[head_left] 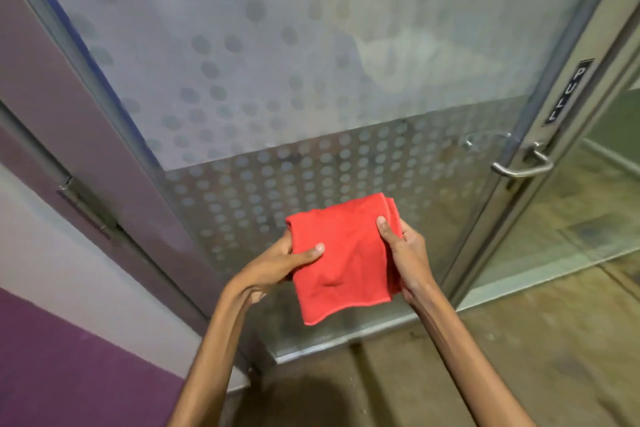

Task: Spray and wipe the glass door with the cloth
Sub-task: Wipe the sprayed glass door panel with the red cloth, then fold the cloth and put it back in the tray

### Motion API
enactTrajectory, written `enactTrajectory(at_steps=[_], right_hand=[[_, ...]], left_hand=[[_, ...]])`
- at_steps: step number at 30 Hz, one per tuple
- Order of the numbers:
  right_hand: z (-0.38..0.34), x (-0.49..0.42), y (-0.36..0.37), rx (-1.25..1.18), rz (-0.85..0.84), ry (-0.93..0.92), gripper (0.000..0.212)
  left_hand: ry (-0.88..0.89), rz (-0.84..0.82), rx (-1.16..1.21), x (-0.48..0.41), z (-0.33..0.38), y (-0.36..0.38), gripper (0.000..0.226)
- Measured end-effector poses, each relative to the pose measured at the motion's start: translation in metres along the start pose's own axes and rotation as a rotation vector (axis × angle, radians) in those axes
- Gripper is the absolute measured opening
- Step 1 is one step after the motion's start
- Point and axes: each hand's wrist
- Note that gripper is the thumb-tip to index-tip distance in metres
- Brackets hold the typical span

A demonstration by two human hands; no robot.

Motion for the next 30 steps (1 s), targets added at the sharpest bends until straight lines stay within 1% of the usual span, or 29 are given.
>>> enactTrajectory(at_steps=[1, 2, 3, 5, 7, 8, 10, 12, 14, 16, 18, 19, 20, 22, 25, 26, 28, 30], right_hand=[[0.004, 0.002, -0.01, 0.017, 0.027, -0.013, 0.013], [0.008, 0.003, -0.021, 0.044, 0.053, -0.031, 0.013], [0.01, 0.006, -0.032, 0.072, 0.076, -0.043, 0.013], [0.015, 0.012, -0.056, 0.081, 0.119, -0.035, 0.013], [0.017, 0.022, -0.081, 0.051, 0.171, 0.012, 0.015], [0.017, 0.028, -0.093, 0.031, 0.2, 0.036, 0.018], [0.015, 0.043, -0.114, -0.002, 0.263, 0.064, 0.026], [0.009, 0.061, -0.134, -0.01, 0.345, 0.07, 0.033], [0.006, 0.08, -0.158, -0.007, 0.396, 0.082, 0.047], [0.002, 0.104, -0.184, -0.013, 0.368, 0.109, 0.066], [-0.002, 0.133, -0.211, 0.029, 0.286, 0.083, 0.085], [-0.002, 0.147, -0.225, 0.103, 0.253, 0.052, 0.093], [-0.001, 0.159, -0.237, 0.203, 0.24, 0.027, 0.096], [0.001, 0.188, -0.26, 0.365, 0.284, 0.002, 0.091], [0.008, 0.219, -0.286, 0.399, 0.381, -0.032, 0.078], [0.011, 0.231, -0.296, 0.394, 0.414, -0.043, 0.073], [0.017, 0.255, -0.314, 0.388, 0.488, -0.054, 0.068], [0.022, 0.28, -0.331, 0.394, 0.552, -0.054, 0.064]], left_hand=[[0.012, -0.057, 0.002, -0.001, -0.007, 0.008, 0.062], [0.022, -0.08, -0.003, -0.002, -0.013, 0.016, 0.067], [0.028, -0.055, -0.008, -0.004, -0.018, 0.026, 0.07], [0.02, 0.079, 0.035, -0.011, -0.024, 0.045, 0.065], [0.001, 0.225, 0.106, -0.017, -0.028, 0.066, 0.061], [0.013, 0.272, 0.144, -0.018, -0.029, 0.078, 0.063], [0.068, 0.301, 0.191, -0.02, -0.033, 0.102, 0.065], [0.142, 0.272, 0.185, -0.02, -0.037, 0.128, 0.065], [0.21, 0.225, 0.136, -0.017, -0.04, 0.154, 0.064], [0.26, 0.151, 0.073, -0.012, -0.042, 0.178, 0.061], [0.302, 0.079, 0.001, -0.005, -0.042, 0.203, 0.054], [0.326, 0.045, -0.043, 0.0, -0.042, 0.214, 0.05], [0.358, 0.004, -0.083, 0.004, -0.043, 0.225, 0.045], [0.42, -0.107, -0.201, 0.015, -0.045, 0.25, 0.044], [0.371, -0.294, -0.313, 0.033, -0.048, 0.278, 0.064], [0.366, -0.332, -0.346, 0.039, -0.051, 0.29, 0.069], [0.401, -0.368, -0.421, 0.052, -0.057, 0.315, 0.072], [0.444, -0.345, -0.474, 0.064, -0.061, 0.342, 0.069]])
Point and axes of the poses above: each hand's wrist, its own x-axis away from the middle knuckle, its own y-axis out of the palm, z = x × y, and after that the axes turned 6 degrees about y, right-handed
